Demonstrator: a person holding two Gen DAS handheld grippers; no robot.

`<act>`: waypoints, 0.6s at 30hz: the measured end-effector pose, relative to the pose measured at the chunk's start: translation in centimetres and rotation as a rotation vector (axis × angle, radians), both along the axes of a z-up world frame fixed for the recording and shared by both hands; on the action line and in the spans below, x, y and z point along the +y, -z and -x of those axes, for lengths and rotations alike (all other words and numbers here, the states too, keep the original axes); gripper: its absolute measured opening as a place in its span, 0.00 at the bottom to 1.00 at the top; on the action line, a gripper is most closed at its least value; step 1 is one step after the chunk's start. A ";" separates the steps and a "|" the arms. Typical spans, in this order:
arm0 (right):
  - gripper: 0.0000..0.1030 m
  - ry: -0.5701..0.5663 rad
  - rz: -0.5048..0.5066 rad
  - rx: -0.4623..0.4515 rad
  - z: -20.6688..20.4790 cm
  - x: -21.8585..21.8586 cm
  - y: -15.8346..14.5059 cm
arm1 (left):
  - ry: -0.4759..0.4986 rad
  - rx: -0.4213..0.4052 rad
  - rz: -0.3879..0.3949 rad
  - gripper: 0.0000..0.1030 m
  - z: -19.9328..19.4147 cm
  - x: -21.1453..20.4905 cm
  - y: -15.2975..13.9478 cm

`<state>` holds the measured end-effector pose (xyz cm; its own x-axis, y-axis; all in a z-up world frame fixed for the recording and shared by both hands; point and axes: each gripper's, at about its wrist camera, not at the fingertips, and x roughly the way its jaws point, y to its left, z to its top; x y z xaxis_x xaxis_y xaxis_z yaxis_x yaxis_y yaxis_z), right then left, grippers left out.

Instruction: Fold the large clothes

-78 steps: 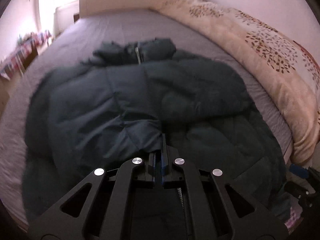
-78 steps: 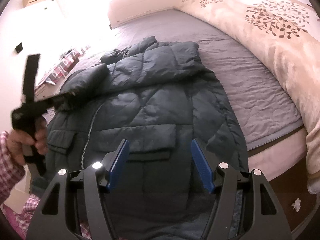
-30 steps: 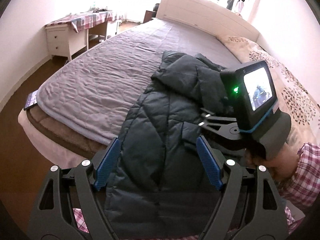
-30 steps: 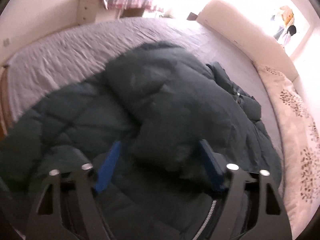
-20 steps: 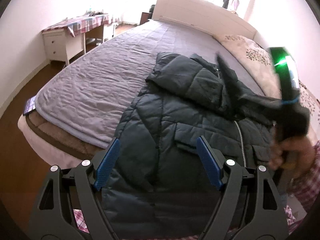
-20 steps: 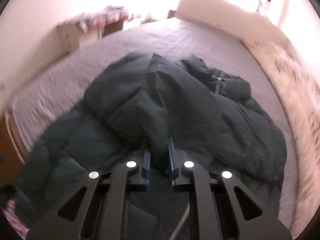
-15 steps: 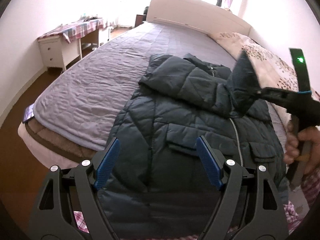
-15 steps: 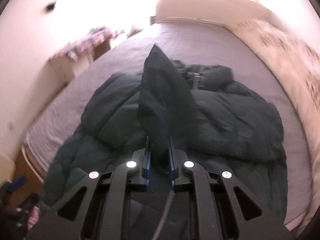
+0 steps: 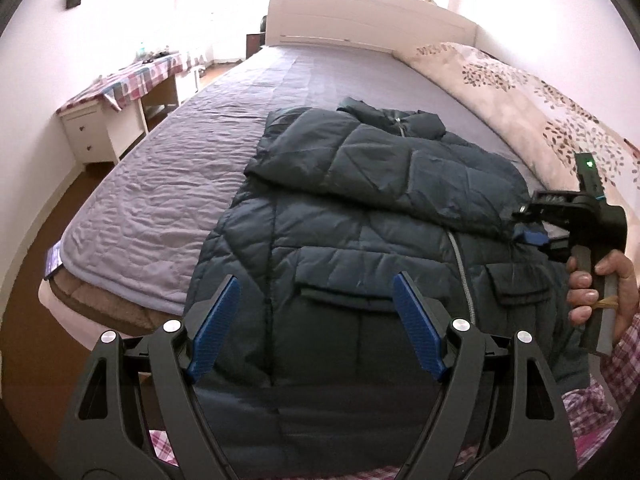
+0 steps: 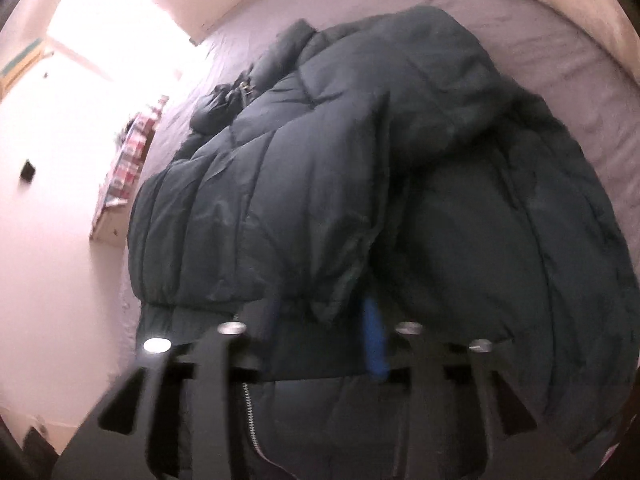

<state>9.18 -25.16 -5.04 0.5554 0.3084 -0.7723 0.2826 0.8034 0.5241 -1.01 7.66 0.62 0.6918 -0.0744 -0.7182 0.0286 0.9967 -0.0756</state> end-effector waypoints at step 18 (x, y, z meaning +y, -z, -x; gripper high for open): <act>0.08 -0.034 0.030 -0.053 -0.2 -0.7 0.0 | -0.004 -0.002 -0.026 0.75 0.3 -0.6 -0.2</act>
<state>9.39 -25.90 -5.02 0.5857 0.3049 -0.7510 0.2273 0.8276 0.5132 -1.31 7.05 0.78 0.6934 -0.0525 -0.7187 0.0244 0.9985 -0.0494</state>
